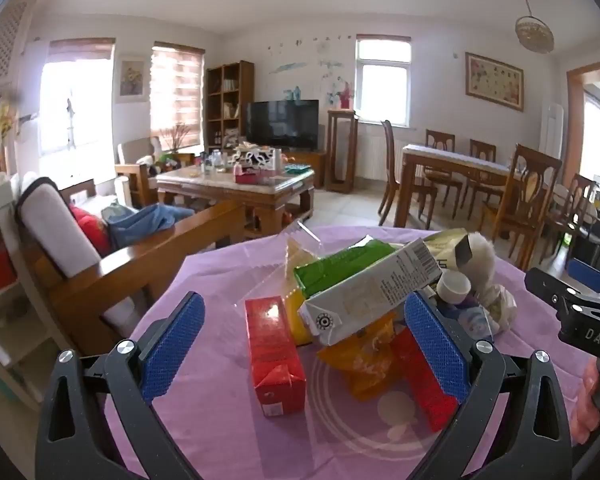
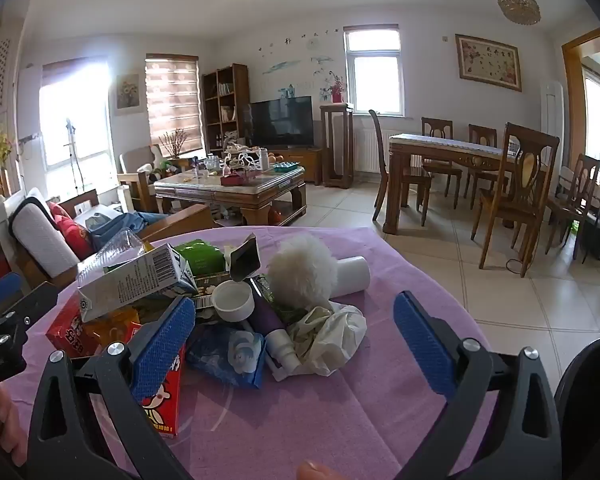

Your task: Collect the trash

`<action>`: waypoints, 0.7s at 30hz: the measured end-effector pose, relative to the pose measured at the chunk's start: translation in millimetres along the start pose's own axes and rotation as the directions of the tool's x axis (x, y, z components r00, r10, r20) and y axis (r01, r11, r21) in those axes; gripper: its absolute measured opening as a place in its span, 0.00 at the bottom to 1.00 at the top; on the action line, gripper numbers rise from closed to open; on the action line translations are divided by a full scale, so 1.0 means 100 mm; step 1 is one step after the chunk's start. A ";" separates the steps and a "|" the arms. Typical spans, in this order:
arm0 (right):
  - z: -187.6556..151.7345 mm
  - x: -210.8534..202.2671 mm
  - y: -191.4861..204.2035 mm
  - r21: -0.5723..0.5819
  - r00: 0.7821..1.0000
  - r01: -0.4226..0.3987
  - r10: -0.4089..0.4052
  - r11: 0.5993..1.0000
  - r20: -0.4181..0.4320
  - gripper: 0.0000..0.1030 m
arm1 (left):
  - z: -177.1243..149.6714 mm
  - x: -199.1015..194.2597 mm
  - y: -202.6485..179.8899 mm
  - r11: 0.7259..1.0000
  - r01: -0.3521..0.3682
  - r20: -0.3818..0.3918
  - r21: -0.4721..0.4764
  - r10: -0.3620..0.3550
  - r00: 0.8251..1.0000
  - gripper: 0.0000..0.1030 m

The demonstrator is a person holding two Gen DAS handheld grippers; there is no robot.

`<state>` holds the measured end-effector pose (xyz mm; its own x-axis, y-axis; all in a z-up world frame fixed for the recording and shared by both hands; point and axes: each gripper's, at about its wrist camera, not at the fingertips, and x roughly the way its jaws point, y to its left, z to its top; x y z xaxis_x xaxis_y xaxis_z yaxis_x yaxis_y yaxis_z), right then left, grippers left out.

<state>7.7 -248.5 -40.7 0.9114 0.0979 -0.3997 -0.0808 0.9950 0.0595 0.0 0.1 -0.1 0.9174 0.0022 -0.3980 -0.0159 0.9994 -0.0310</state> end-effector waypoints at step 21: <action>0.00 0.00 0.00 0.009 1.000 -0.007 0.007 1.000 0.001 0.95 | 0.00 0.04 0.03 1.000 0.005 -0.019 -0.007 -0.005 1.000 0.96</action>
<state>7.7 -248.4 -40.7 0.9113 0.1052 -0.3981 -0.0841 0.9940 0.0703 3.4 3.4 -1.7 0.9096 -0.0036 -0.4156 -0.0140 0.9991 -0.0394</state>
